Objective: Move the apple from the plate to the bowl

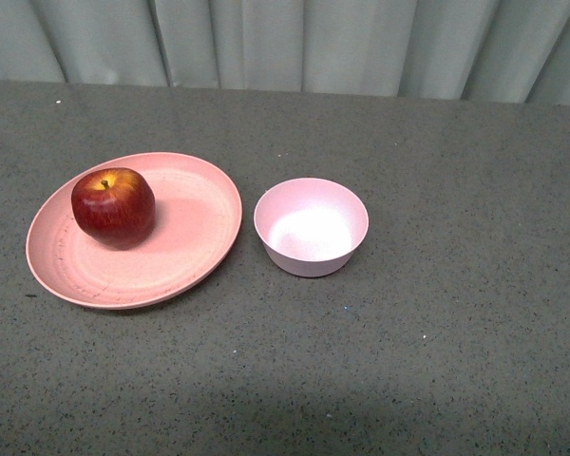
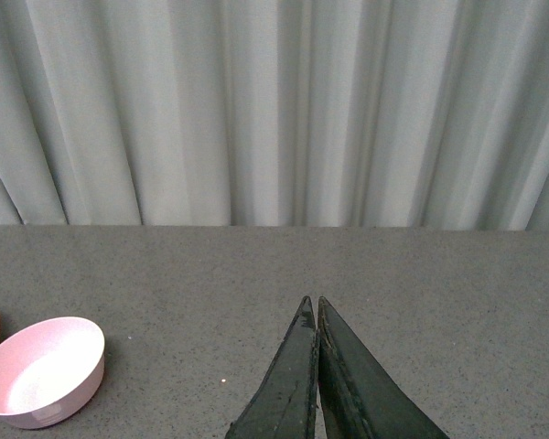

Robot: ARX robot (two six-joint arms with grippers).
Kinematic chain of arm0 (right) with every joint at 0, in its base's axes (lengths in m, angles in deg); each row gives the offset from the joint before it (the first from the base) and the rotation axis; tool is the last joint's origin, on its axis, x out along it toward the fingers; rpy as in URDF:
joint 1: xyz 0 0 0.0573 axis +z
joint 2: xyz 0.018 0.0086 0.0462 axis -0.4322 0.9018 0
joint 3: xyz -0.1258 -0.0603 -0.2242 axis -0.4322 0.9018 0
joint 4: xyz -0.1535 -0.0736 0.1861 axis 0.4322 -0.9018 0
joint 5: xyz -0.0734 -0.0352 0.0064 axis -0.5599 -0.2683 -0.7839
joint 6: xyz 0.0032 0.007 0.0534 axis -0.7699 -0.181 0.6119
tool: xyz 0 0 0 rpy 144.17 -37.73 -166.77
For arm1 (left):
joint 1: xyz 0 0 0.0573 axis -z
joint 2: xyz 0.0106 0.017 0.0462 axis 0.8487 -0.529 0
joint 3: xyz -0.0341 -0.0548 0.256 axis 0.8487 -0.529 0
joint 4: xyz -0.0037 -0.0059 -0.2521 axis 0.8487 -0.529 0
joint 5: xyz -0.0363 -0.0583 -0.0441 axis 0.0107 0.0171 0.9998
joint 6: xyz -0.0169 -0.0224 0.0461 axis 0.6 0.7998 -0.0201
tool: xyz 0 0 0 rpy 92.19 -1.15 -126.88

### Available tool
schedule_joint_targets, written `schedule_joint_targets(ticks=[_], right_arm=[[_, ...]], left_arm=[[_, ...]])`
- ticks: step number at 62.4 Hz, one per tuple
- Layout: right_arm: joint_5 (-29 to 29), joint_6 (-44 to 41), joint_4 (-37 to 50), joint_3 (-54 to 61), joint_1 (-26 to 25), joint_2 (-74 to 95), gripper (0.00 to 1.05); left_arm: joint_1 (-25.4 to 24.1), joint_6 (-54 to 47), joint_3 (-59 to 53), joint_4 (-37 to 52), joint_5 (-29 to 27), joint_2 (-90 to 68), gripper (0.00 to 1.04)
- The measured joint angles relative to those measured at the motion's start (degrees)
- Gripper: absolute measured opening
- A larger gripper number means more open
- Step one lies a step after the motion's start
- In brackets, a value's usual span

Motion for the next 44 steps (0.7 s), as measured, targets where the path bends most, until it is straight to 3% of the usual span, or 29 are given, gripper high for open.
schedule_joint_targets(ticks=[6, 12, 29, 32, 35, 41, 44], right_arm=[[0.0, 0.0, -1.5, 0.0, 0.0, -1.5, 0.01], [0.1, 0.0, -10.7, 0.0, 0.0, -8.7, 0.01], [0.2, 0.0, -11.3, 0.0, 0.0, -10.9, 0.01], [0.2, 0.0, -11.3, 0.0, 0.0, -10.9, 0.12], [0.2, 0.0, -11.3, 0.0, 0.0, -10.9, 0.22], [0.2, 0.0, -11.3, 0.0, 0.0, -10.9, 0.42], [0.2, 0.0, -11.3, 0.0, 0.0, -10.9, 0.53]], left_arm=[[0.0, 0.0, 0.0, 0.0, 0.0, 0.0, 0.98], [0.0, 0.0, 0.0, 0.0, 0.0, 0.0, 0.98], [0.0, 0.0, 0.0, 0.0, 0.0, 0.0, 0.98], [1.1, 1.7, 1.6, -4.5, -0.5, -3.1, 0.98], [3.2, 3.7, 2.7, -2.6, -1.2, -10.4, 0.98], [5.0, 4.9, 4.9, 9.6, -1.9, -26.1, 0.98], [5.0, 5.2, 7.8, 19.8, -1.8, -38.6, 0.98]])
